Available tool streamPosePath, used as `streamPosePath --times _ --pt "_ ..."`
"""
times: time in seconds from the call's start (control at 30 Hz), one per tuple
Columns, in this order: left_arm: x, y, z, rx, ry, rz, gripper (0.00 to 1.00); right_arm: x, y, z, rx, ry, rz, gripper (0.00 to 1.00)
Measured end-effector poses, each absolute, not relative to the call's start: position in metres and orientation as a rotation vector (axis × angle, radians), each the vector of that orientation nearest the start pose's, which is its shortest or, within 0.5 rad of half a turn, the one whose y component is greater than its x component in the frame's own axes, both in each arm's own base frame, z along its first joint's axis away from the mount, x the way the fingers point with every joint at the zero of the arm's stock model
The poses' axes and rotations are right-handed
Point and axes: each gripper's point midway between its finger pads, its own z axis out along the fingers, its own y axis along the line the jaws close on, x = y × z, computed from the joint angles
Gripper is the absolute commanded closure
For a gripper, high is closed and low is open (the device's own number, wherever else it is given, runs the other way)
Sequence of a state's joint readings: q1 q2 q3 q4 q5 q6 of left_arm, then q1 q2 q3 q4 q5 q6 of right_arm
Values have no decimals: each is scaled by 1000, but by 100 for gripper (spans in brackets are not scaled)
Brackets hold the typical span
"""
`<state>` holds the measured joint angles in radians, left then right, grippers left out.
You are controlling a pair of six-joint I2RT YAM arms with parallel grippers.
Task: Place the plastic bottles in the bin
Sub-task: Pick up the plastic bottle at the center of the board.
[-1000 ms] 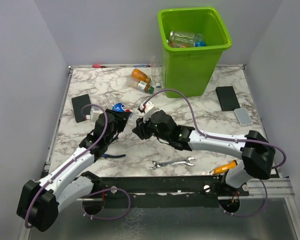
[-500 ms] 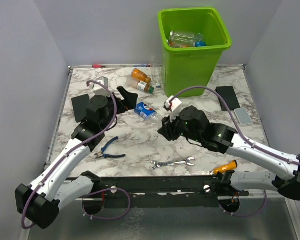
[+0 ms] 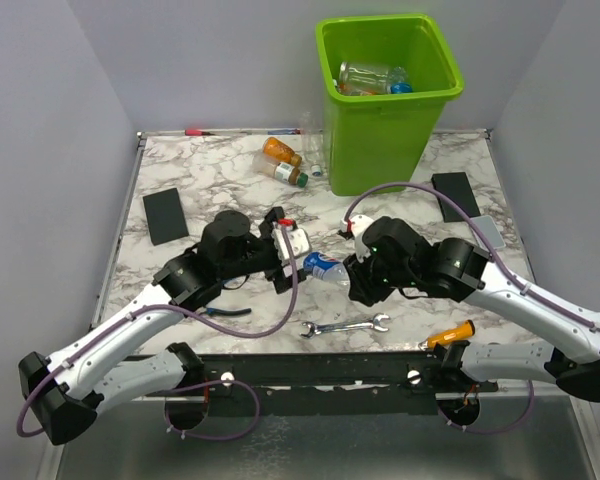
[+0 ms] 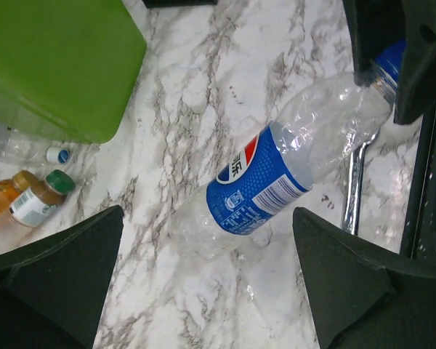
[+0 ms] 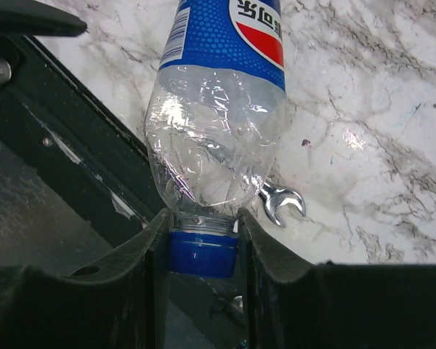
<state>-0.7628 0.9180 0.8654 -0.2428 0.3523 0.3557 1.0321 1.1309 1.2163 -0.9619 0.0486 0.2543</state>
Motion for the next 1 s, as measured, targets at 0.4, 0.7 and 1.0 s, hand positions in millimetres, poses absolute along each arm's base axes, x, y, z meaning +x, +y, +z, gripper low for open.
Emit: streamPosePath --times 0.4,0.7,1.0 --pt "169 -285 208 1655 1425 -433 15 123 250 255 -1017 2275 657 100" --pt "180 -278 193 1642 1442 -337 44 115 253 269 -1091 2246 711 100" --pt "182 -284 198 1605 1395 -336 71 117 254 286 -1089 2199 727 36"
